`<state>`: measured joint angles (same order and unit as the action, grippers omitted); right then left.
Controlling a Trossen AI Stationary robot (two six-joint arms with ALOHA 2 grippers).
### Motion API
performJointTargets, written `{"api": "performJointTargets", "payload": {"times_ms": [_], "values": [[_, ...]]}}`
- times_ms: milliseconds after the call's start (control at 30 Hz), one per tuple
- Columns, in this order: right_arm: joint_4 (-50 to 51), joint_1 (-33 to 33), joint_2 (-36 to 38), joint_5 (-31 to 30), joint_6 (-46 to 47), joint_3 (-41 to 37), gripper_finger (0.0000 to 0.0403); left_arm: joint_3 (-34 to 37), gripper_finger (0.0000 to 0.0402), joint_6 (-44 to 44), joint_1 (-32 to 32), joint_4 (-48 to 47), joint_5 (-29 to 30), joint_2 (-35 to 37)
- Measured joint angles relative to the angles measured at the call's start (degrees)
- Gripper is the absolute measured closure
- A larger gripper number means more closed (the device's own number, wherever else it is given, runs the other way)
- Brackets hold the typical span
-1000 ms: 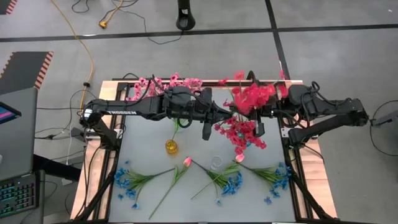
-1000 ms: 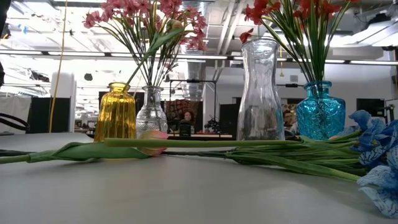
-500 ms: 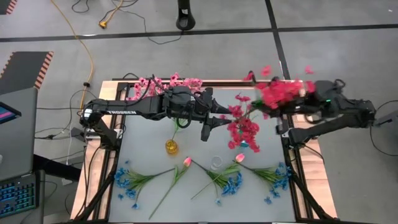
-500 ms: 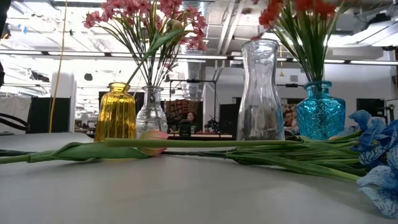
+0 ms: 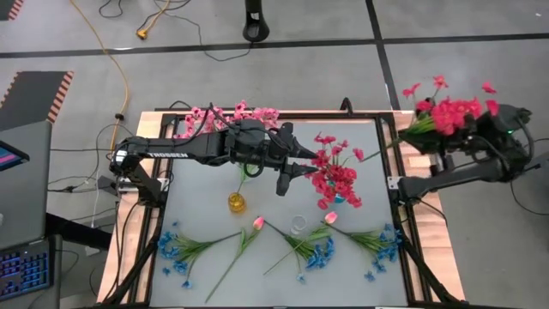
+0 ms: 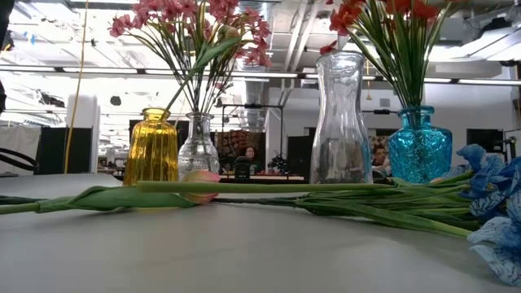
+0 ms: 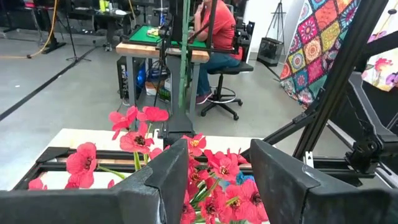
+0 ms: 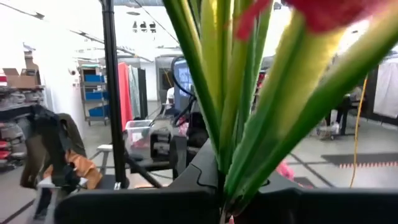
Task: Sort flowers into vase by color
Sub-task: Put the red flowers into the blue vase
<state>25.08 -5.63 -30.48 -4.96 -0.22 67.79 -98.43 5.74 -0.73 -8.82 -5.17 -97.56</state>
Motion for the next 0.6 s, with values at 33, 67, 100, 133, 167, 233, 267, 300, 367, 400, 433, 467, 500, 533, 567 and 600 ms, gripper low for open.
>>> {"api": "performJointTargets", "payload": {"times_ms": [33,67,100,133,167,233,267,300,367,400,433,467,500,533,567,600], "values": [[1.73,0.0,0.8,-0.15,0.19,0.06,0.0364,0.0,0.0242,0.0,0.0,0.0,0.0,0.0],[3.56,0.0,1.39,-0.3,0.2,0.04,0.0364,0.0,0.0242,0.0,0.0,0.02,0.0,0.0],[5.27,0.0,1.82,-0.37,0.22,-0.01,0.0364,0.0,0.0242,0.0,0.0,0.0,0.0,0.0],[6.56,0.0,2.15,-0.53,0.23,-0.02,0.0365,0.0,0.0242,0.0,0.0,0.02,0.0,0.0],[7.47,0.0,2.33,-0.94,0.25,-0.02,0.0365,0.0,0.0242,0.01,0.0,0.02,0.0,0.0],[8.76,0.02,2.56,-1.11,0.29,-0.23,0.0366,0.0,0.0242,0.02,0.0,0.02,0.0,0.02],[8.68,0.04,2.61,-1.21,0.44,-0.78,0.0366,0.0,0.0242,0.04,0.0,0.02,0.0,0.02],[8.63,0.04,2.6,-1.21,0.79,-1.69,0.0365,0.0,0.0242,0.04,0.0,0.02,0.0,0.02],[9.07,0.04,2.39,-1.19,1.52,-4.12,0.0364,0.0,0.0242,0.04,0.0,0.0,0.0,0.04],[8.9,0.04,2.31,-1.18,1.7,-5.56,0.0364,0.0,0.0242,0.04,0.0,-0.15,0.0,0.04],[8.33,0.04,2.3,-1.19,1.72,-7.16,0.0364,0.0,0.0242,0.04,0.0,-0.49,0.0,0.07],[7.79,0.04,2.34,-1.2,1.73,-8.69,0.0364,0.0,0.0242,0.04,0.0,-1.03,-0.01,0.07],[6.86,0.04,2.53,-1.27,1.79,-10.27,0.0364,0.0,0.0242,0.04,0.0,-1.59,-0.02,0.07],[5.46,0.04,2.83,-1.56,1.85,-11.84,0.0364,0.0,0.0242,0.04,0.0,-2.07,-0.02,0.07],[4.34,0.04,2.93,-2.07,1.89,-13.16,0.0364,0.0,0.0242,0.06,0.0,-2.52,-0.02,0.07],[2.95,0.04,2.99,-2.55,1.9,-14.44,0.0364,0.0,0.0242,0.07,0.0,-2.85,-0.02,0.07]]}}
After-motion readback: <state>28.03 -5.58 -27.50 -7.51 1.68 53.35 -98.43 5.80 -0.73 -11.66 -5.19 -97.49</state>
